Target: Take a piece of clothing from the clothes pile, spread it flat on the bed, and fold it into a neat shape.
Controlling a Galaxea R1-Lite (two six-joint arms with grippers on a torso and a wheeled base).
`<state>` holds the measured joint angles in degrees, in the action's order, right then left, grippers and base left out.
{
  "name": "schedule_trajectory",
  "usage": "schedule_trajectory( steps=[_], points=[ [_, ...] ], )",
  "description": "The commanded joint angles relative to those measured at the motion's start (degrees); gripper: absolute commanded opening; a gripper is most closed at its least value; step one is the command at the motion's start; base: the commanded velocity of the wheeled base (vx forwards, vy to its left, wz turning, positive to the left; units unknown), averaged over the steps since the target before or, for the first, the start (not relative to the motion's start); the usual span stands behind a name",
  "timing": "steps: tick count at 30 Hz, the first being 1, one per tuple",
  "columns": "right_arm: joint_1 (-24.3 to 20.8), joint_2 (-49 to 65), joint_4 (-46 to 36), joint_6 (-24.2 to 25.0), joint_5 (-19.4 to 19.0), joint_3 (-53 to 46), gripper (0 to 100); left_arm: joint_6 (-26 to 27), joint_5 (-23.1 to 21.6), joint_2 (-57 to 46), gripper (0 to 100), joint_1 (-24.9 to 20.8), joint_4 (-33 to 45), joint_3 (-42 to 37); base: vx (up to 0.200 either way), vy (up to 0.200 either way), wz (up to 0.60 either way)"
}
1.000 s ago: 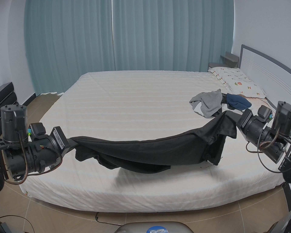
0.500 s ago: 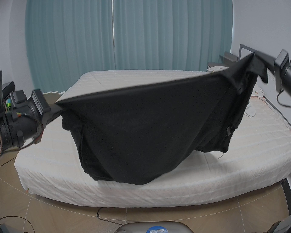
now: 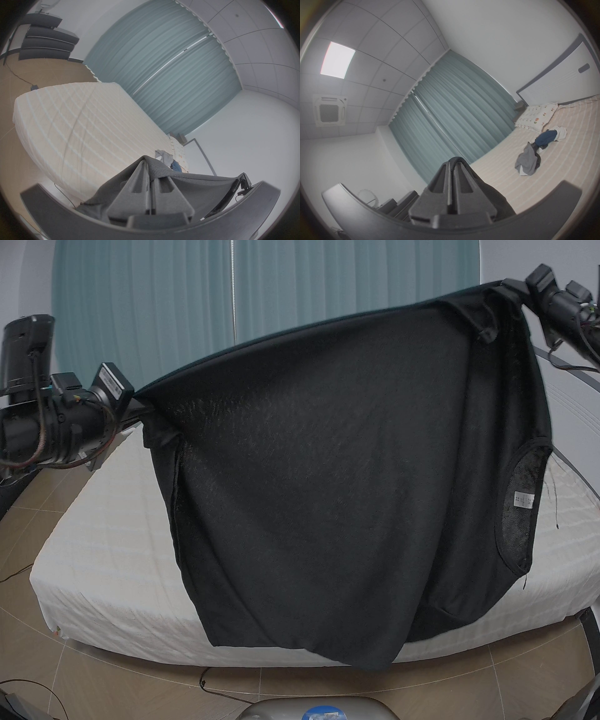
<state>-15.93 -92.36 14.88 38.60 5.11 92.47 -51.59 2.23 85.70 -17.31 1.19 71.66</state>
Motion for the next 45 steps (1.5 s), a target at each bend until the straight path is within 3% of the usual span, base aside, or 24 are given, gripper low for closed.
schedule_trajectory(
  steps=[1, 6, 14, 19, 30, 39, 40, 41, 42, 45],
  points=[
    [1.6, -18.1, 1.3, 0.3, 0.2, 7.2, 0, -1.5, -1.7, 14.7, 0, 3.2, 1.0, 6.8, 0.2, 0.0, 0.0],
    [1.6, -23.9, 7.3, 0.2, 0.3, 7.5, 0, -2.0, -5.4, 18.9, 0, 4.2, 0.8, 8.8, 0.2, 0.0, 0.0],
    [1.8, -30.7, 8.0, 0.2, 0.4, 8.1, 0, -2.5, -5.5, 30.3, 0, 5.2, 1.0, 16.5, 0.2, 0.0, 0.0],
    [3.1, -36.2, 8.0, 0.1, 3.1, 10.2, 0, -2.4, -5.4, 37.3, 0, 5.1, 0.7, 21.2, 0.2, 0.0, 0.0],
    [5.1, -49.7, 10.8, 0.3, 4.6, 14.9, 0, -2.5, -5.3, 50.7, 0, 4.6, 1.3, 33.0, 0.0, 0.0, 0.0],
    [6.2, -58.2, 11.0, 0.3, 6.4, 19.9, 0, -2.6, -5.3, 56.2, 0, 4.0, 0.9, 35.3, 0.0, 0.0, 0.0],
    [6.4, -58.8, 11.0, 0.3, 6.4, 20.2, 100, -2.6, -5.4, 56.6, 0, 4.0, 1.2, 35.8, 0.0, 0.0, 0.0],
    [6.4, -59.3, 11.0, 0.3, 6.4, 20.3, 100, -3.1, -5.4, 57.1, 0, 4.0, 1.3, 36.3, 0.0, 0.0, 0.0],
    [6.5, -60.0, 11.0, 0.3, 6.3, 20.3, 100, -4.0, -5.4, 57.7, 100, 4.0, 1.3, 36.8, 0.0, 0.0, 0.0],
    [6.5, -61.7, 11.0, 0.3, 6.2, 20.3, 100, -6.4, -5.2, 59.2, 100, 4.0, 1.4, 38.3, 0.0, 0.0, 0.0]
  ],
)
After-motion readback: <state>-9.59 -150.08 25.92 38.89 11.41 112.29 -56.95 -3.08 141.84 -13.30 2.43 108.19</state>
